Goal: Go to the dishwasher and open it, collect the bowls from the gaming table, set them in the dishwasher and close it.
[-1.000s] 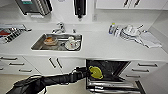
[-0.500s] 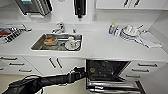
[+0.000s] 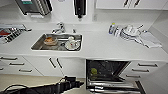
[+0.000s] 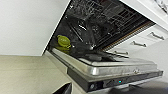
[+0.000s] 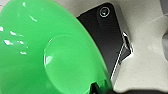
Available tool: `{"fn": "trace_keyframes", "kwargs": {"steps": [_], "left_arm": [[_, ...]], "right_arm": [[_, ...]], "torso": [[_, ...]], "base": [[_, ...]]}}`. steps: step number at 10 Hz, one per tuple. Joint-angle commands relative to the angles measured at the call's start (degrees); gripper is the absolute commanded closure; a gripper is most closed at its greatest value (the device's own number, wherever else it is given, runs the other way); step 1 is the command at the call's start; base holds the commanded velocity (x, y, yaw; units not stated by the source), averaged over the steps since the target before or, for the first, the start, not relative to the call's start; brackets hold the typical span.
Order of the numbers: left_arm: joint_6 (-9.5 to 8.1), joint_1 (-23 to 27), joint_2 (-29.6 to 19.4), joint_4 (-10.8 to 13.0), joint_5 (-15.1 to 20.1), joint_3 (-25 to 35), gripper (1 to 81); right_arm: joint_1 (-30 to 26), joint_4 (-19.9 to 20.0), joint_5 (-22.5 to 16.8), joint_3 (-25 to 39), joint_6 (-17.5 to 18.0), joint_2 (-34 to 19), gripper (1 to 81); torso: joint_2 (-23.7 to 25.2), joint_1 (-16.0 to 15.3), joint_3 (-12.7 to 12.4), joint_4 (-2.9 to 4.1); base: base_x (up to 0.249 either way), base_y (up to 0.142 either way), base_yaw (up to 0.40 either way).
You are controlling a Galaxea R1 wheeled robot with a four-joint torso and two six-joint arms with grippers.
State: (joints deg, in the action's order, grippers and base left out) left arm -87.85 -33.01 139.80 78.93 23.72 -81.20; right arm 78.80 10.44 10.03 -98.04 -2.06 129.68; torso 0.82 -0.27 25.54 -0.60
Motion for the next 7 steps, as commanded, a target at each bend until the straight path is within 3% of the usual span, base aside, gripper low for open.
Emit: {"fn": "trace_keyframes", "kwargs": {"steps": [1, 2, 4, 5, 6, 7], "left_arm": [[6.72, -8.48, -13.29, 1.40, 0.10, 12.28, 1.0], [6.89, -14.28, -15.58, 1.49, 0.01, 13.08, 1.0], [9.27, -26.69, -15.87, 2.18, -0.26, 9.58, 1.0], [9.36, -32.05, -14.56, 4.02, -0.34, 7.48, 1.0], [9.36, -35.93, -13.14, 5.44, -2.44, 4.66, 1.0], [9.27, -38.57, -12.26, 5.70, -8.29, 0.63, 1.0]], "right_arm": [[-6.57, 0.11, -4.32, 16.80, 0.04, -15.18, 81.1], [-8.94, 0.46, -4.58, 20.14, 0.04, -18.70, 81.1], [-15.10, 0.99, -5.02, 25.97, 0.21, -23.91, 81.1], [-18.61, 0.99, -5.20, 28.60, 1.52, -26.01, 81.1], [-22.04, 0.99, -5.20, 31.06, 2.49, -27.51, 81.1], [-25.55, 0.99, -5.37, 32.65, 4.34, -28.74, 81.1]], "torso": [[0.00, 0.00, 0.00, 0.00], [0.00, 0.00, 0.00, 0.00], [0.00, 0.00, 0.00, 0.00], [0.00, 0.00, 0.00, 0.00], [0.00, 0.00, 0.00, 0.00], [0.00, 0.00, 0.00, 0.00]], "base": [[0.000, 0.000, 0.000], [0.000, 0.000, 0.000], [0.000, 0.000, 0.000], [0.000, 0.000, 0.000], [0.000, 0.000, 0.000], [0.000, 0.000, 0.000]]}}
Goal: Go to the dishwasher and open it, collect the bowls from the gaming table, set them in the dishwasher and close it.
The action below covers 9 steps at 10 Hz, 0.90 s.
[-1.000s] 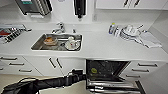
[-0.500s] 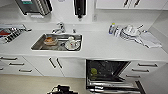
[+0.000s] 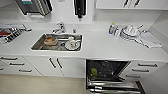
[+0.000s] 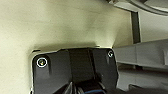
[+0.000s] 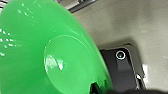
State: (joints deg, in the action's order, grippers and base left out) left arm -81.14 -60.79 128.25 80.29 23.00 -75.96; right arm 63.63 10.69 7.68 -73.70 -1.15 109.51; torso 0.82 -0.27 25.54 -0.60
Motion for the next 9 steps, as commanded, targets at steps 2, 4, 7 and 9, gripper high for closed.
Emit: {"fn": "trace_keyframes", "kwargs": {"steps": [2, 4, 7, 9], "left_arm": [[2.57, -14.39, 1.83, 3.56, -19.72, -14.98, 1.0], [2.57, -17.73, 6.14, 2.51, -27.38, -25.79, 1.0], [2.65, -22.31, 12.81, 1.28, -39.59, -42.22, 1.0], [2.65, -25.29, 18.71, 0.66, -47.06, -54.09, 1.0]], "right_arm": [[-16.19, 0.73, -4.16, 9.55, 7.20, -10.25, 81.1], [-21.73, 0.82, -6.97, 8.68, 11.24, -9.81, 81.1], [-30.61, 0.65, -12.24, 7.10, 16.34, -5.69, 81.1], [-33.34, 0.65, -13.04, 3.24, 19.68, -0.15, 81.1]], "torso": [[0.00, 0.00, 0.00, 0.00], [0.00, 0.00, 0.00, 0.00], [0.00, 0.00, 0.00, 0.00], [0.00, 0.00, 0.00, 0.00]], "base": [[0.000, 0.000, 0.000], [0.000, 0.000, 0.000], [0.000, 0.000, 0.000], [0.000, 0.000, 0.000]]}}
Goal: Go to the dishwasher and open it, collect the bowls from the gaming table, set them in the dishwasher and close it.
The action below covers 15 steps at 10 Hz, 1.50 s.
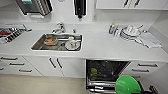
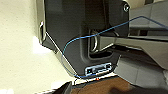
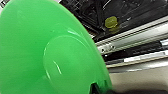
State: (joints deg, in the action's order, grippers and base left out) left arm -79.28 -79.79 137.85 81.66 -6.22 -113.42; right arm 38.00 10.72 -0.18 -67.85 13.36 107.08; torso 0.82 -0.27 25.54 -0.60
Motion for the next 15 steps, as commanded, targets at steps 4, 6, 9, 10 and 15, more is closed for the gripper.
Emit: {"fn": "trace_keyframes", "kwargs": {"steps": [4, 6, 9, 10, 15], "left_arm": [[0.88, -12.10, 18.86, -1.24, -24.81, -29.66, 1.0], [0.88, -13.86, 21.76, -0.98, -24.81, -30.72, 1.0], [1.66, -15.44, 26.68, -0.28, -24.11, -34.22, 1.0], [1.76, -15.88, 28.35, -0.19, -24.10, -36.34, 1.0], [3.17, -16.33, 32.67, -0.19, -24.02, -41.97, 1.0]], "right_arm": [[-10.79, 0.45, -5.00, -10.79, 10.18, 12.29, 81.1], [-11.75, 0.45, -5.00, -16.41, 12.47, 17.39, 81.1], [-14.64, 0.53, -5.09, -22.65, 15.46, 22.84, 81.1], [-16.31, 0.71, -5.09, -24.41, 16.34, 23.90, 81.1], [-21.15, 0.80, -6.31, -27.41, 18.01, 26.20, 1.0]], "torso": [[0.00, 0.00, 0.00, 0.02], [0.00, 0.00, 0.00, 0.00], [0.00, 0.00, 0.00, 0.00], [0.00, 0.00, 0.00, 0.02], [0.00, 0.00, 0.00, 0.02]], "base": [[0.000, 0.000, 0.000], [0.000, 0.000, 0.000], [0.000, 0.000, 0.000], [0.000, 0.000, 0.000], [0.000, 0.000, 0.000]]}}
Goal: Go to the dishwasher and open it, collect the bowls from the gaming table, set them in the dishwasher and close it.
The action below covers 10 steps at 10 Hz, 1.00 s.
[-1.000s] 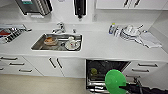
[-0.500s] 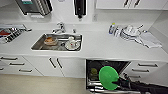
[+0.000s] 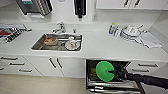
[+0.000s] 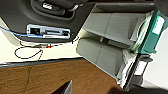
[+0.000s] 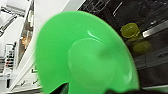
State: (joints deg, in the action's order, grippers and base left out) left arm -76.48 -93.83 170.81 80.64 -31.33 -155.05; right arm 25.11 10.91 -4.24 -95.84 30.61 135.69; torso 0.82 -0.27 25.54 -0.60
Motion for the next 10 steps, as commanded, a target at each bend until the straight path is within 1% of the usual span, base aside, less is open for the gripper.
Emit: {"fn": "trace_keyframes", "kwargs": {"steps": [1, 2, 3, 4, 5, 6, 7, 8, 10], "left_arm": [[0.28, -2.28, -0.21, 0.57, 1.27, -0.42, 1.0], [0.11, -2.28, 0.23, -0.13, 3.63, -0.43, 1.0], [-0.24, -1.84, 1.37, -1.26, 8.97, -0.43, 1.0], [-0.33, -1.49, 2.51, -4.07, 12.94, -0.43, 1.0], [-0.33, -1.14, 3.13, -6.80, 15.50, -0.43, 1.0], [-0.33, -0.79, 3.31, -9.61, 16.91, -0.43, 1.0], [-0.33, -0.61, 3.23, -11.11, 17.79, -0.43, 1.0], [-0.42, -0.26, 3.13, -11.65, 18.15, -0.43, 1.0], [-0.42, -0.17, 2.78, -13.49, 18.06, -0.43, 1.0]], "right_arm": [[-7.84, 0.43, -4.19, 0.93, 1.91, -3.63, 1.0], [-6.87, 0.52, -4.55, 2.15, 2.00, -5.83, 1.0], [-5.12, 0.17, -4.72, 4.61, 2.00, -9.16, 1.0], [-3.44, -0.10, -6.90, 6.29, 2.00, -12.24, 1.0], [-1.25, -0.19, -7.97, 8.31, 1.91, -15.86, 1.0], [1.47, -0.36, -8.15, 10.67, 1.91, -19.71, 1.0], [4.55, -0.36, -9.11, 12.09, 1.82, -22.27, 1.0], [8.06, -0.45, -9.56, 12.88, 1.73, -23.77, 1.0], [15.61, -0.36, -9.30, 12.71, 1.65, -24.65, 1.0]], "torso": [[0.00, 0.00, 0.00, 0.00], [0.00, 0.00, 0.00, 0.02], [0.00, 0.00, 0.00, 0.00], [0.00, 0.00, 0.00, 0.00], [0.00, 0.00, 0.00, 0.02], [0.00, 0.00, 0.00, 0.02], [0.00, 0.00, 0.00, 0.02], [0.00, 0.00, 0.00, 0.02], [0.02, 0.00, 0.00, 0.02]], "base": [[0.000, 0.000, 0.000], [0.000, 0.000, 0.000], [0.000, 0.000, 0.000], [0.000, 0.000, 0.000], [0.000, 0.000, 0.000], [0.000, 0.000, 0.000], [0.000, 0.000, 0.000], [0.000, 0.000, 0.000], [0.000, 0.000, 0.000]]}}
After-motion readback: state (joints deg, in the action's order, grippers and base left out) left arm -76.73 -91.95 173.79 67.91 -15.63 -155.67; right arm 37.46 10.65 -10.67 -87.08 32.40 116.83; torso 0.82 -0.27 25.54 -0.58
